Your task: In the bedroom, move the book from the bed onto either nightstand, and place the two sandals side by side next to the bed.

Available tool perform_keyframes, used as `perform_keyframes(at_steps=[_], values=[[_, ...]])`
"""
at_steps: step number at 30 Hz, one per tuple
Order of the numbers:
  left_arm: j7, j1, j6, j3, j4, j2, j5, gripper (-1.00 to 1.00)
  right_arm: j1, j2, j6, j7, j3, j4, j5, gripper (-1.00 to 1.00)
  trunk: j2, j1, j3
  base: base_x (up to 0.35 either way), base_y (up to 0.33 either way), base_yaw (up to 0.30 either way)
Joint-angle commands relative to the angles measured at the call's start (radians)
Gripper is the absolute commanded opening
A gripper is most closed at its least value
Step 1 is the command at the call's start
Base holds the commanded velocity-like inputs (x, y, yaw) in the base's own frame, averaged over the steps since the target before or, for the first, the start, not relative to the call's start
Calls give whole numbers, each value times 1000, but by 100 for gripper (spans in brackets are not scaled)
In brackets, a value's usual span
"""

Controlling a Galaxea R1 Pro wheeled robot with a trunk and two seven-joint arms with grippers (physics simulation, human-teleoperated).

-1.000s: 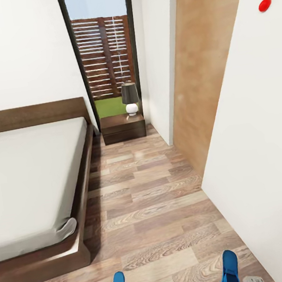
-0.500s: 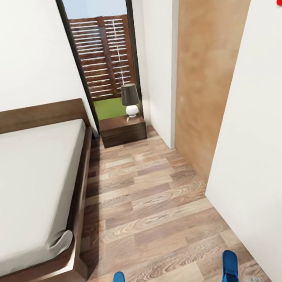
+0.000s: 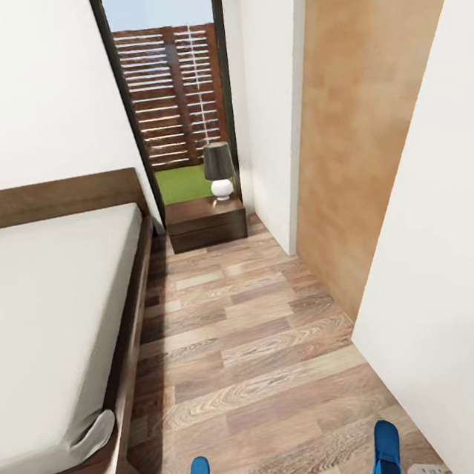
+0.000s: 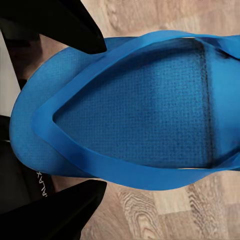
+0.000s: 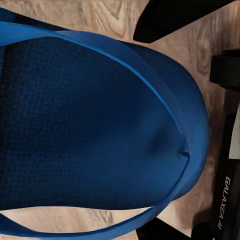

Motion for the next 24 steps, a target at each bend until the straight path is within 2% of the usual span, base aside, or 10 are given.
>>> perform_keyframes(at_steps=[1, 24], values=[[-2, -1, -4, -8, 1, 0, 9, -100, -2, 0, -7, 5, 8, 4, -9, -100, 0, 0, -1, 225, 0, 0], [-2, -1, -4, -8, 1, 1, 9, -100, -2, 0, -6, 5, 8, 4, -9, -100, 0, 0, -1, 189, 0, 0]])
